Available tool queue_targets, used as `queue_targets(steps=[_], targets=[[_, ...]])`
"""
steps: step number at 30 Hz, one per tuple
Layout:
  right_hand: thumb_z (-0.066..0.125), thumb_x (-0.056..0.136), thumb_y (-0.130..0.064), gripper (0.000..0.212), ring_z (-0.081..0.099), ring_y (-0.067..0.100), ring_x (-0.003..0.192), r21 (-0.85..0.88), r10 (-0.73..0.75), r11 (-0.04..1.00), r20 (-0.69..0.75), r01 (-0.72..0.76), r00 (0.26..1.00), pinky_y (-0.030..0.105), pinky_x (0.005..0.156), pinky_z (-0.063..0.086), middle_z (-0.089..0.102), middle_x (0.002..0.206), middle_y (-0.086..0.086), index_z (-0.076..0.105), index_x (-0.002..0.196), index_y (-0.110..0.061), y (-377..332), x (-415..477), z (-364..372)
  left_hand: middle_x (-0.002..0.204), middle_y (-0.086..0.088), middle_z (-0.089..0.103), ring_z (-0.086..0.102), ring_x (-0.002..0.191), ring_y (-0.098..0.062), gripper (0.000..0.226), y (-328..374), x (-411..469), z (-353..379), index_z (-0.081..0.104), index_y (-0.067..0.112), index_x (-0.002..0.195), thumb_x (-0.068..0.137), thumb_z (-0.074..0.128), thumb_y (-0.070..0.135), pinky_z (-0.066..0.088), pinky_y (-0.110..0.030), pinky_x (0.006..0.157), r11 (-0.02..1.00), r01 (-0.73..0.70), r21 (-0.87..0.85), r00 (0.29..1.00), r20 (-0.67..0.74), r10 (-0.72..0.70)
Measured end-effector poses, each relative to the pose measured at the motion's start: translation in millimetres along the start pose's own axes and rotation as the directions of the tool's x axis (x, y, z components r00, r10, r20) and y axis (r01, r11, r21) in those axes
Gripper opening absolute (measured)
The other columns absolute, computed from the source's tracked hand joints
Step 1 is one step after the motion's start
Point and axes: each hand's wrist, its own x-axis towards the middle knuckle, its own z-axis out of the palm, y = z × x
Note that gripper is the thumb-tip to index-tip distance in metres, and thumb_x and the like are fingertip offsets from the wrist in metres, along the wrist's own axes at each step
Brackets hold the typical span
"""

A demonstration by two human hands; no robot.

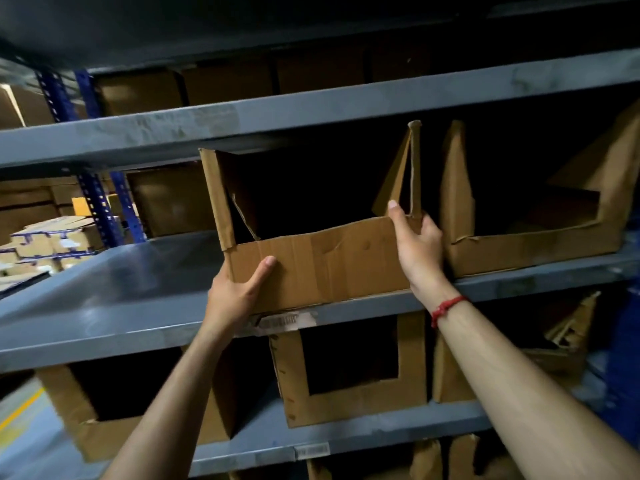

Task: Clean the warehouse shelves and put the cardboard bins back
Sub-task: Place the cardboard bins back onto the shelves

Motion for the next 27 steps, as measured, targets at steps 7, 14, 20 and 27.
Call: queue_targets(steps=[7,14,20,27], targets=[[0.059,0.096,-0.045,0.047,0.052,0.003,0.103,0.009,-0.014,1.000,-0.015,0.014,1.000,0.005,0.070,0.034,0.042,0.089,-0.031,0.051,0.134,-0.019,7.1,4.1,7.0,0.118,0.002,0.061,0.057,0.111,-0.019,0.068,0.9,2.9,10.0,0.052,0.017,0.135,0.081,0.068,0.056,0.047,-0.038,0.102,0.993,-0.003,0.114,0.993,-0.117,0.016],[0.055,0.094,-0.055,0.058,0.052,-0.003,0.101,-0.044,-0.074,0.996,-0.012,0.074,0.997,0.006,0.077,0.036,0.055,0.106,-0.023,0.049,0.138,-0.018,13.2,4.5,11.4,0.132,-0.014,0.060,0.058,0.119,-0.035,0.078,-10.4,-6.3,11.6,0.038,0.011,0.141,0.084,0.062,0.060,0.047,-0.045,0.098,0.945,0.002,0.328,0.993,-0.112,0.037],[0.057,0.095,-0.051,0.083,0.025,0.016,0.148,-0.078,-0.147,0.985,0.074,0.153,0.986,0.033,0.118,0.028,0.020,0.163,-0.003,0.009,0.159,-0.027,44.0,-33.5,0.8,0.146,-0.007,0.052,0.053,0.129,-0.026,0.085,-26.7,-38.2,17.1,0.015,0.022,0.157,0.092,0.064,0.049,0.045,-0.043,0.107,0.926,-0.115,0.360,0.983,-0.096,0.159],[0.067,0.090,-0.022,0.083,0.010,0.018,0.153,0.018,-0.437,0.897,0.190,0.442,0.879,0.033,0.124,0.016,0.008,0.166,0.009,0.018,0.155,-0.007,70.4,-126.0,20.9,0.162,0.002,0.030,0.026,0.149,-0.007,0.091,-70.6,-124.2,17.7,0.015,0.027,0.160,0.090,0.073,0.028,0.030,-0.038,0.121,0.954,-0.158,0.256,0.946,-0.238,0.221]])
